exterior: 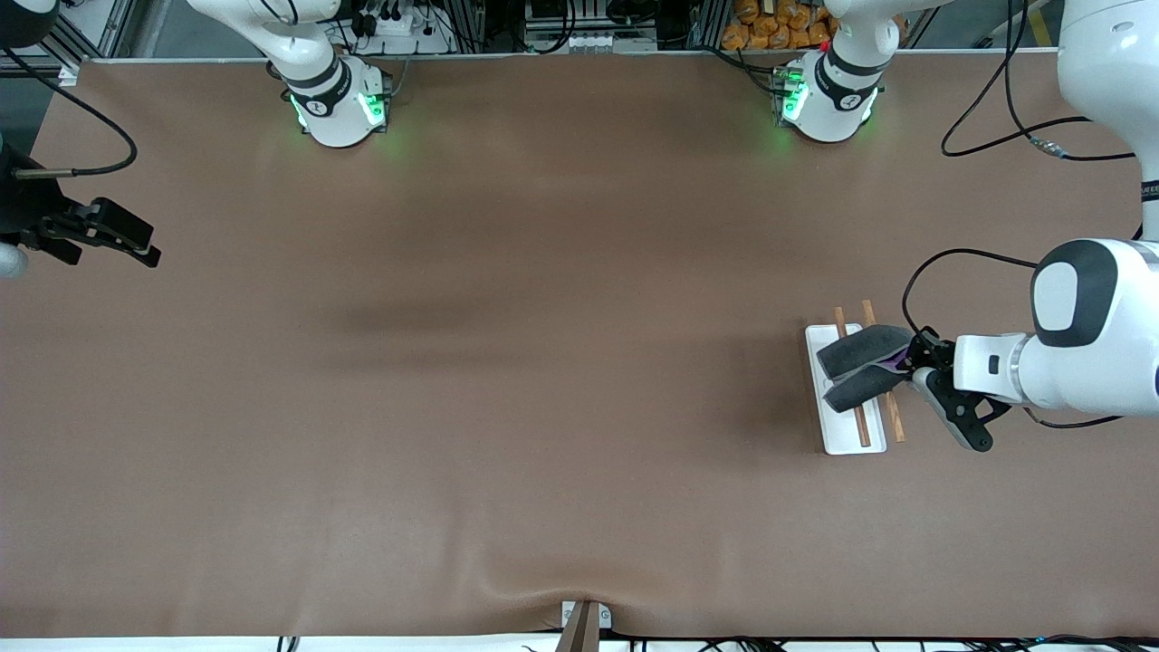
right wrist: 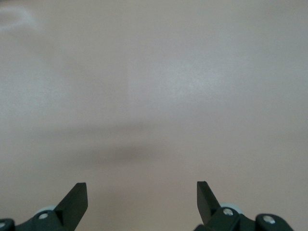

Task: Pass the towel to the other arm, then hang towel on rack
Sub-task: 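Lower the towel over the wooden dowels with the left gripper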

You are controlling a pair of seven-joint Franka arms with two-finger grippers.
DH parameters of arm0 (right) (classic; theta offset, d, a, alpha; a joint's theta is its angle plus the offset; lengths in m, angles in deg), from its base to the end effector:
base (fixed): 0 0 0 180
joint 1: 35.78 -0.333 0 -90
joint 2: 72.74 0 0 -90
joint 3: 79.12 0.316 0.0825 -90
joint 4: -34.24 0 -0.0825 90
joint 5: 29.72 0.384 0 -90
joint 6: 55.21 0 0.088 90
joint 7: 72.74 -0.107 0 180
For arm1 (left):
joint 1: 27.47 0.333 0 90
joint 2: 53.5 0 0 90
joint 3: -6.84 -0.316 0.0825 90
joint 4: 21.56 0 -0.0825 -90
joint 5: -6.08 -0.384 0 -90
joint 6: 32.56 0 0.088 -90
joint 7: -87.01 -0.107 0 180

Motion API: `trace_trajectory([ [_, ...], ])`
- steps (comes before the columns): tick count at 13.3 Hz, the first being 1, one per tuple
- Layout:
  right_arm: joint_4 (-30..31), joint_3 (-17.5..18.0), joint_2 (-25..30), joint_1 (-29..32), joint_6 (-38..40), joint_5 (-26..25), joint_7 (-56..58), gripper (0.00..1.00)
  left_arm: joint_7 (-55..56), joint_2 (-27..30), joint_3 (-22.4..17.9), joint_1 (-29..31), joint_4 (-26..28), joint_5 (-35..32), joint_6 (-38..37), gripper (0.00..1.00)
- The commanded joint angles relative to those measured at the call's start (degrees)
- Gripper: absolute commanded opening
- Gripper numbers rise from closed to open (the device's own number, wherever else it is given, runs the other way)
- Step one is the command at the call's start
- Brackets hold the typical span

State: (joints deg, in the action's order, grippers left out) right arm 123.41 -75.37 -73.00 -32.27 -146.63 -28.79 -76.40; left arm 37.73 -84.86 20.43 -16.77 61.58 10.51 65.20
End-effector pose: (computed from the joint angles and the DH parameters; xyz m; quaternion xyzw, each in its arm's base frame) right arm 0.5587 0.0040 0.6311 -0.9994 0.0299 -0.0171 0.0089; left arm 0.6717 -0.0156 0.3573 0.8930 -0.4166 -0.0874 0.1463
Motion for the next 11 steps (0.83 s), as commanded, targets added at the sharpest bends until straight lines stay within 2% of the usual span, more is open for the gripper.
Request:
trace_trajectory([
  [1,-2.0,0.2,-0.8,0.2,1.2,-0.6,-1.3,1.00,1.0,-0.6,0.0,-0.1,-0.6,0.2,1.7,0.70],
  [2,-2.0,0.2,-0.6,0.1,1.2,-0.6,-1.2,1.00,1.0,-0.6,0.0,-0.2,-0.6,0.3,2.3,1.00],
  [9,-2.2,-0.3,-0.4,-1.9,1.2,-1.4,-0.6,1.00,6.1,2.7,1.0,-0.8,-1.0,0.1,0.6,1.00],
  [11,-2.2,-2.1,-0.4,-3.6,1.0,-1.5,-0.6,1.00,11.5,5.2,1.5,-0.7,-1.0,0.1,-1.7,1.00],
])
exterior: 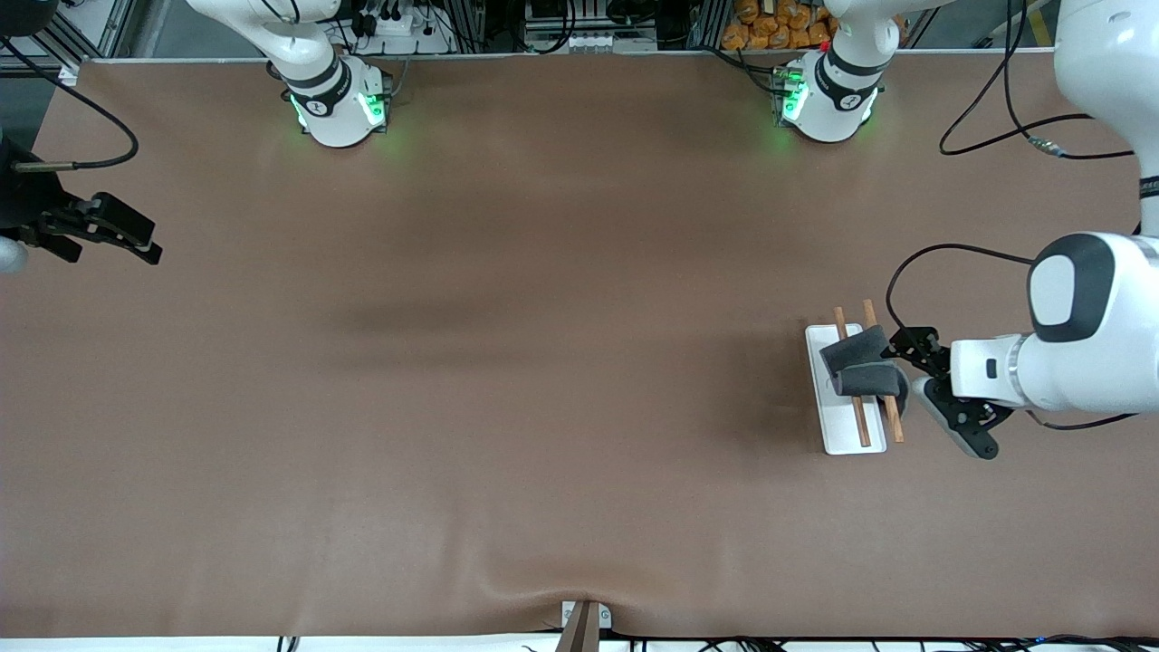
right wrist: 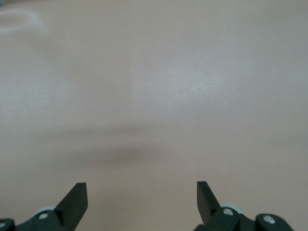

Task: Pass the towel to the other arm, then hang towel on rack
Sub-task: 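Open the left gripper to release the towel on the rack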

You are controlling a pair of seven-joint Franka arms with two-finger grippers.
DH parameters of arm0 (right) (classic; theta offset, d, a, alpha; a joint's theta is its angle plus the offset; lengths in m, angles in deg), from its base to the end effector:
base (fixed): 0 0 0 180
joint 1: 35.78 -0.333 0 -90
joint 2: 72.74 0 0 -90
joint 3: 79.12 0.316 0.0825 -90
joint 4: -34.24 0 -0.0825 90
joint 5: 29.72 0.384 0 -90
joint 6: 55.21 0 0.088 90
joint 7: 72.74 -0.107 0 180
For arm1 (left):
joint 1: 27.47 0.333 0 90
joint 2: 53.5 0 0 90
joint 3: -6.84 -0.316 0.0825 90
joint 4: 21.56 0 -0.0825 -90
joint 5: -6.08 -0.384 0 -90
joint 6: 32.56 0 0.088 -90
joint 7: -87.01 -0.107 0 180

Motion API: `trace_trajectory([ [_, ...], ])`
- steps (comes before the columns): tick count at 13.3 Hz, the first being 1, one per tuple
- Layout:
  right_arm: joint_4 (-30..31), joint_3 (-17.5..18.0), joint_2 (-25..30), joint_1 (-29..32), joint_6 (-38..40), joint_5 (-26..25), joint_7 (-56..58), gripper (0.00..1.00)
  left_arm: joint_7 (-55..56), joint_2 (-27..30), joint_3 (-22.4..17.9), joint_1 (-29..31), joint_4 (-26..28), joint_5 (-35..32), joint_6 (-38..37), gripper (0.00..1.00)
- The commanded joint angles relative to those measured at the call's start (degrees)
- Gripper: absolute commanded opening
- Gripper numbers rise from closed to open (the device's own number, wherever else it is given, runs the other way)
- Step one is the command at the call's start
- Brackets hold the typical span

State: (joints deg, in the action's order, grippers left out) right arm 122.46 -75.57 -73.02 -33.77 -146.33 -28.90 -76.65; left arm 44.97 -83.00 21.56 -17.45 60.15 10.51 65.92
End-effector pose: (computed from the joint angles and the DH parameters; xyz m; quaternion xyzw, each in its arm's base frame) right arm 0.5583 0.0164 0.6383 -0.9995 0.0207 -0.0225 0.0084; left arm 0.6760 -0.0336 0.3919 0.9157 -0.3750 -0.0647 0.1288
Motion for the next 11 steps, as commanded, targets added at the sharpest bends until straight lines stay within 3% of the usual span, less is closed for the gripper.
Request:
trace_trajectory([
  [1,-1.7,-2.1,-0.4,-2.2,0.7,-1.3,0.0,1.00,7.3,4.6,1.3,0.1,0.5,0.1,-3.8,1.00],
  [11,-3.1,-2.0,-1.0,-1.9,0.4,-2.1,1.3,1.00,40.7,17.4,2.2,0.7,0.6,-0.5,-12.3,1.00],
])
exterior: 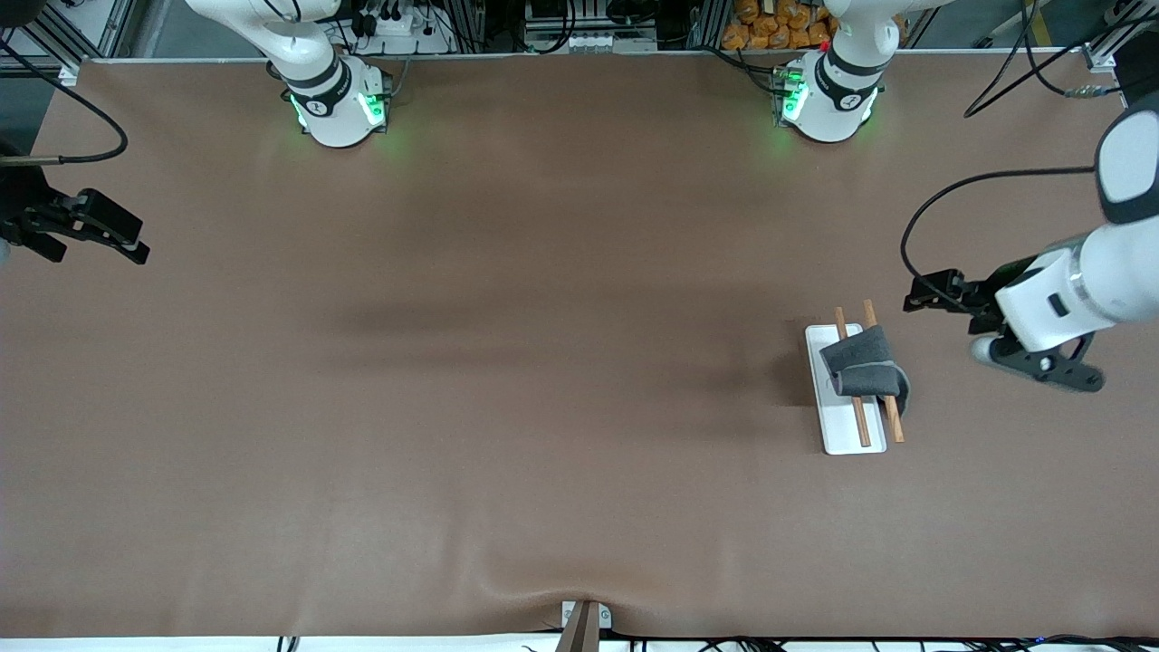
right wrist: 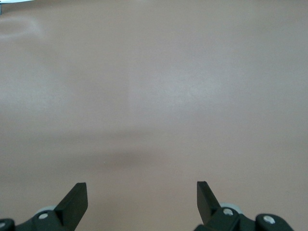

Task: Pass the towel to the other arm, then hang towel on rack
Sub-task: 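Open the left gripper to release the towel on the rack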

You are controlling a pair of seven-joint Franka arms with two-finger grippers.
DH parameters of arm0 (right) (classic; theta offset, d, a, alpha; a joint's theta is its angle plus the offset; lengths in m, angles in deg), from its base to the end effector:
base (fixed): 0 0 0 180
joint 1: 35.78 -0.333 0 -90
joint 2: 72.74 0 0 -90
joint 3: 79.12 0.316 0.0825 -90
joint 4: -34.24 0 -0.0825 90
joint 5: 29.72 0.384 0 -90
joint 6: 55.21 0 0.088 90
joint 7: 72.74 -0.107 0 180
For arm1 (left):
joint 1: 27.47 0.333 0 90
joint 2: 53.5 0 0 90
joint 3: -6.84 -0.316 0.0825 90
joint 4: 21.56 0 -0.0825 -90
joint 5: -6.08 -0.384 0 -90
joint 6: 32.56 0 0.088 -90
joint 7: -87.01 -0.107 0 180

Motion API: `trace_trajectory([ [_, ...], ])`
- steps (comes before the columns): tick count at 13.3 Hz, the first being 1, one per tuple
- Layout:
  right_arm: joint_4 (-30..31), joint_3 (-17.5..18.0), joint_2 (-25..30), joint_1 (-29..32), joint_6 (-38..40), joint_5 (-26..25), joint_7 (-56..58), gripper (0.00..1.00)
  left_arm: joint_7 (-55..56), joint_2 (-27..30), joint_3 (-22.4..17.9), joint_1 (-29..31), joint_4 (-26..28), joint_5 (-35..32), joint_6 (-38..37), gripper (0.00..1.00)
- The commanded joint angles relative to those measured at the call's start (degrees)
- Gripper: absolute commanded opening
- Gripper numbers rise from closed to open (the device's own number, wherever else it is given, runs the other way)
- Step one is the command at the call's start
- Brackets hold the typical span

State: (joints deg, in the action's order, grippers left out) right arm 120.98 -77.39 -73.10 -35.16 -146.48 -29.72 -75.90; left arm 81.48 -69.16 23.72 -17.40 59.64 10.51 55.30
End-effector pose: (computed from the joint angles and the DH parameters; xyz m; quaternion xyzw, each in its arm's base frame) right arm 0.5593 0.0108 0.6500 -0.9992 0.0179 -0.0364 0.0015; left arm 0.6209 -0.0599 0.5390 0.9889 -0.1032 -0.0733 0.0772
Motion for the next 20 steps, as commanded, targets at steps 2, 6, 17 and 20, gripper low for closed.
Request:
trace_trajectory([
  [2,-1.8,-0.1,-0.8,-0.4,0.7,-1.1,0.5,1.00,6.0,6.0,-0.9,1.0,1.2,-0.6,-3.1,1.00],
  [6,-1.8,0.2,-0.4,-1.2,3.7,-1.3,0.0,1.00,10.2,9.9,-1.6,1.9,1.5,-0.7,-4.8,1.00],
  [17,-1.8,-0.1,-0.5,-0.3,3.4,-1.3,0.6,1.00,12.6,16.5,-12.6,-11.0,7.2,-0.9,-3.2,1.00],
  [20,-1.8,-0.1,-0.4,-0.3,3.5,-1.3,0.7,1.00,12.6,20.7,-12.7,-11.5,12.7,-1.0,-1.2,1.00],
])
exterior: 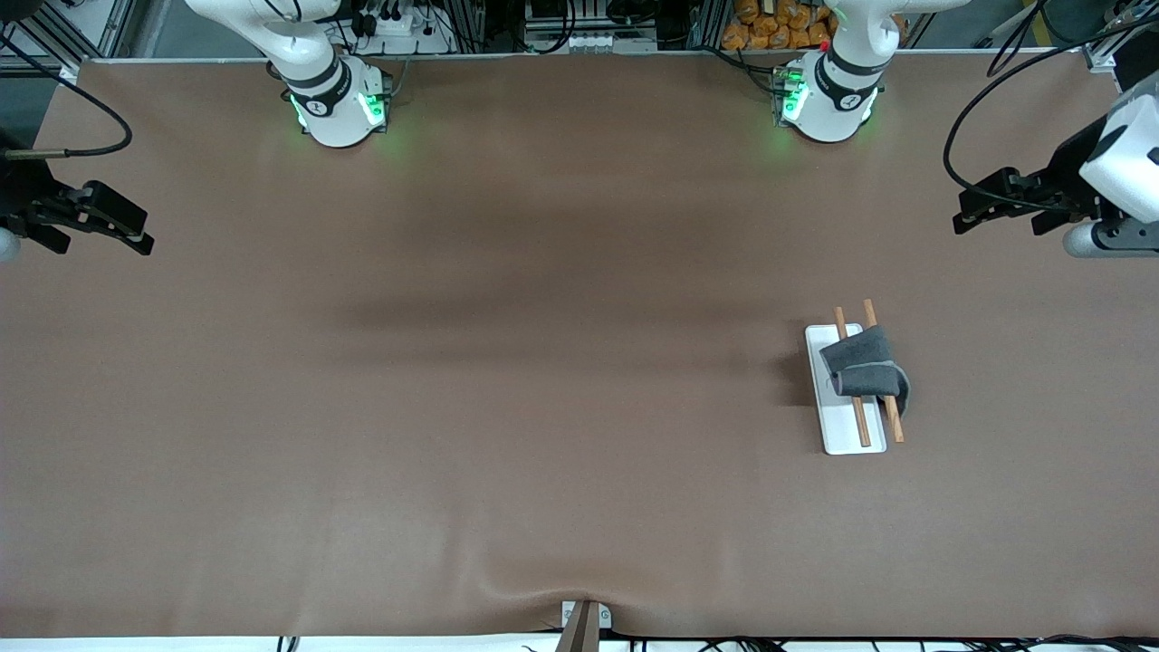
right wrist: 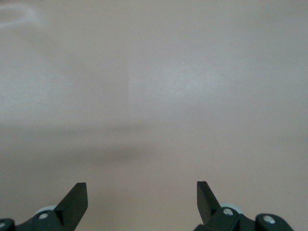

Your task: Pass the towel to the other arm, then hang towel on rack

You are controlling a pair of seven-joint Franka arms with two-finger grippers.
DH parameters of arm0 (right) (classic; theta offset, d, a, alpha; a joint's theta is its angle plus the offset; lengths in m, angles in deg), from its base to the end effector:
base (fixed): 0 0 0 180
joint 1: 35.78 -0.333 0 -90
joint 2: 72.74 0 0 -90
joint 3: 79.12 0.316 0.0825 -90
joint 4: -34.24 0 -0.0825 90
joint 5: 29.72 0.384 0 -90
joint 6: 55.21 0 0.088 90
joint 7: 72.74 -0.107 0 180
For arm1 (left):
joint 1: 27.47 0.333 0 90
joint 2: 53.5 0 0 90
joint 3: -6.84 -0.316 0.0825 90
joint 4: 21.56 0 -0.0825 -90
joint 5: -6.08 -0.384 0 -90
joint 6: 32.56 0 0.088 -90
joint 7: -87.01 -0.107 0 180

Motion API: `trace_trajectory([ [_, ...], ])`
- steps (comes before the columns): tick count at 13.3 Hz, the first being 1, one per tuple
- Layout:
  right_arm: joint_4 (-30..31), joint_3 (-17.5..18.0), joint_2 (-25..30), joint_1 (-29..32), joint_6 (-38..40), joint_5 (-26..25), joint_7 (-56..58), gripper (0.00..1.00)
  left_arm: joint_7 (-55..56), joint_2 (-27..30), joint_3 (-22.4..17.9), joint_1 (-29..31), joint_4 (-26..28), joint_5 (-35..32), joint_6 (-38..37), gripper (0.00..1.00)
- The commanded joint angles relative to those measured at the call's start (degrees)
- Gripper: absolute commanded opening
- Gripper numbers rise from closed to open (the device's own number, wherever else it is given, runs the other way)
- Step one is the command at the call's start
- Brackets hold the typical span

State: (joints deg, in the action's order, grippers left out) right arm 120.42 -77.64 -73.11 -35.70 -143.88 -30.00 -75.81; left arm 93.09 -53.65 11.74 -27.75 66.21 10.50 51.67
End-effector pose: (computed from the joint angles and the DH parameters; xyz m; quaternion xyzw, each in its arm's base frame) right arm 0.5546 0.0130 0.6503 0.9997 -0.0147 0.0186 0.0016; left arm 0.5420 -0.0580 0.6331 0.9987 0.0052 -0.0358 0.0352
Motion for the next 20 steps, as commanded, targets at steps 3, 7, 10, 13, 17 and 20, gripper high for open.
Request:
trace_trajectory([
  [3,-1.3,0.1,-0.4,0.3,0.9,-1.0,0.6,1.00,0.9,7.7,-0.5,-1.1,8.0,-4.2,2.0,1.00],
  [7,-1.3,0.1,-0.5,0.3,0.9,-1.0,0.6,1.00,0.9,8.6,-0.6,-1.1,8.5,-6.0,1.6,1.00],
  [10,-1.3,0.1,-0.6,0.3,0.9,-0.9,0.6,1.00,0.9,8.7,-1.1,-1.1,8.1,-6.0,0.8,1.00],
  [13,-1.3,0.1,-0.6,0.4,0.9,-0.9,0.6,1.00,0.9,8.6,-2.7,-1.7,7.7,-6.0,0.5,1.00],
  [17,-1.3,0.1,-0.7,0.4,0.9,-0.9,0.6,1.00,0.7,7.6,-2.9,-1.6,5.8,-6.1,0.5,1.00],
  [20,-1.3,0.1,-0.7,0.4,0.9,-0.9,0.6,1.00,0.2,5.9,-2.9,-1.0,3.8,-6.2,0.4,1.00],
])
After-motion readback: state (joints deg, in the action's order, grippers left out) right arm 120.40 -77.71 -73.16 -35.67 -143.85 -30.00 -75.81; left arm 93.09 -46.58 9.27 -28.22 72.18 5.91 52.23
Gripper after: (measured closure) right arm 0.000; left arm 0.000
